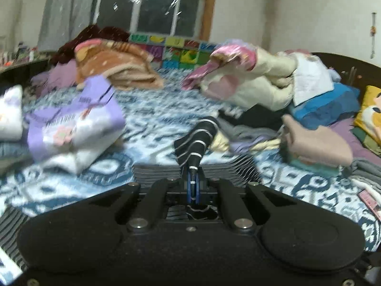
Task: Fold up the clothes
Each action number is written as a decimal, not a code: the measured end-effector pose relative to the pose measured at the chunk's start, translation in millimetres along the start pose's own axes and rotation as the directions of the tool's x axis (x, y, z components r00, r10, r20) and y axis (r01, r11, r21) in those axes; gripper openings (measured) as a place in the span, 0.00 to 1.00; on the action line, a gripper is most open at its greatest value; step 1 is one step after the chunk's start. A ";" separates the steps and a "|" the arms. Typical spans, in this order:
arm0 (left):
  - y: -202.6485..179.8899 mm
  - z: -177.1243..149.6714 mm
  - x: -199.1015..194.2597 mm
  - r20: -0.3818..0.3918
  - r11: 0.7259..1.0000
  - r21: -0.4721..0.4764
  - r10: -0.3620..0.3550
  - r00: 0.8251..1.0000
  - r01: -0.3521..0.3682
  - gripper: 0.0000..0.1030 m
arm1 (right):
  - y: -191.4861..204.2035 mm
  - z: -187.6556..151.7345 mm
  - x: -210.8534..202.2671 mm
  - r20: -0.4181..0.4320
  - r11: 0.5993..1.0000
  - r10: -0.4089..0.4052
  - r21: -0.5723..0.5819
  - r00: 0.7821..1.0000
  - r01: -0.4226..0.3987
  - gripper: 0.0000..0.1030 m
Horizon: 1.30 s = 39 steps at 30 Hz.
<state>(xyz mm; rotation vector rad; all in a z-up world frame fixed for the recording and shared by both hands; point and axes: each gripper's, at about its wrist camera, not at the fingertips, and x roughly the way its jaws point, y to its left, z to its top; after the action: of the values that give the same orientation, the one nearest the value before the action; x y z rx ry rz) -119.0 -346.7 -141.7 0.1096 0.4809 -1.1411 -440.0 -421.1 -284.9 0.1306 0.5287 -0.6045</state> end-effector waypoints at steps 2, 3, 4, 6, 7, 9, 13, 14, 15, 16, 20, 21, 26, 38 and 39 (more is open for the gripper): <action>8.9 -9.7 1.3 -0.009 1.000 -0.030 0.009 1.000 -0.009 0.03 | 0.9 0.3 -1.1 0.001 1.000 -0.004 -0.012 1.000 0.004 0.52; 12.6 -14.5 0.1 -0.008 0.999 -0.042 0.010 1.000 -0.010 0.03 | 1.2 0.5 -1.7 0.001 1.000 -0.006 -0.017 1.000 0.006 0.52; 16.0 -19.3 -2.2 -0.005 0.999 -0.053 0.011 1.000 -0.011 0.03 | 1.6 0.7 -2.2 0.002 1.000 -0.008 -0.022 1.000 0.008 0.52; 23.6 -29.2 -9.5 0.006 0.997 -0.081 0.012 1.000 -0.011 0.03 | 1.6 0.9 -3.9 0.000 0.999 -0.012 -0.030 1.000 0.012 0.52; 27.3 -34.2 -13.0 0.011 0.995 -0.098 0.011 1.000 -0.010 0.03 | 0.8 0.9 -5.0 -0.001 0.999 -0.014 -0.030 1.000 0.014 0.53; 35.4 -44.9 -18.6 0.015 0.992 -0.130 0.011 1.000 -0.009 0.03 | -0.7 0.7 -6.8 -0.007 0.999 -0.018 -0.031 1.000 0.018 0.55; 51.5 -66.3 -13.1 -0.025 0.982 -0.182 0.049 0.999 -0.052 0.03 | -5.7 -0.8 -7.6 -0.033 0.999 -0.025 -0.022 0.999 0.025 0.57; 55.9 -70.9 -10.3 -0.037 0.978 -0.199 0.060 0.998 -0.066 0.03 | -6.7 -1.1 -9.7 -0.039 1.000 -0.023 -0.022 0.999 0.022 0.57; 60.2 -75.3 -7.7 -0.049 0.973 -0.216 0.065 0.997 -0.074 0.03 | -7.6 -0.9 -12.9 -0.040 1.000 -0.019 -0.023 0.999 0.019 0.57; 63.5 -78.9 -5.5 -0.059 0.970 -0.230 0.066 0.996 -0.078 0.03 | -8.4 -0.1 -17.4 -0.036 1.000 -0.013 -0.022 0.999 0.013 0.57; 66.4 -88.7 0.6 -0.097 0.968 -0.238 0.060 0.994 -0.081 0.07 | -7.3 9.5 -34.9 0.063 1.000 0.017 -0.015 0.998 -0.016 0.57; 65.8 -90.2 0.9 -0.109 0.969 -0.231 0.064 0.992 -0.088 0.12 | -3.4 12.4 -33.6 0.084 0.999 0.027 -0.026 0.996 -0.025 0.56; 60.4 -83.6 -24.1 -0.097 0.953 -0.131 0.260 0.961 -0.272 0.47 | 19.4 27.5 -9.1 0.137 0.993 0.076 -0.102 0.988 -0.062 0.44; -79.8 2.0 59.9 -0.120 0.981 0.191 -0.002 0.993 0.025 0.49 | 32.0 34.2 27.2 0.015 0.977 0.197 -0.090 0.980 -0.195 0.46; -95.0 3.7 78.3 -0.141 0.975 0.218 -0.014 0.990 0.044 0.49 | 31.6 33.9 27.2 0.015 0.976 0.202 -0.083 0.979 -0.200 0.46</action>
<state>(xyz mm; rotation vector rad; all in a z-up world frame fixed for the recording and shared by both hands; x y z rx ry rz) -177.0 -454.3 -156.4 0.3790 0.4789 -1.2186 -388.2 -418.1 -270.6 0.0987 0.5091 -0.3865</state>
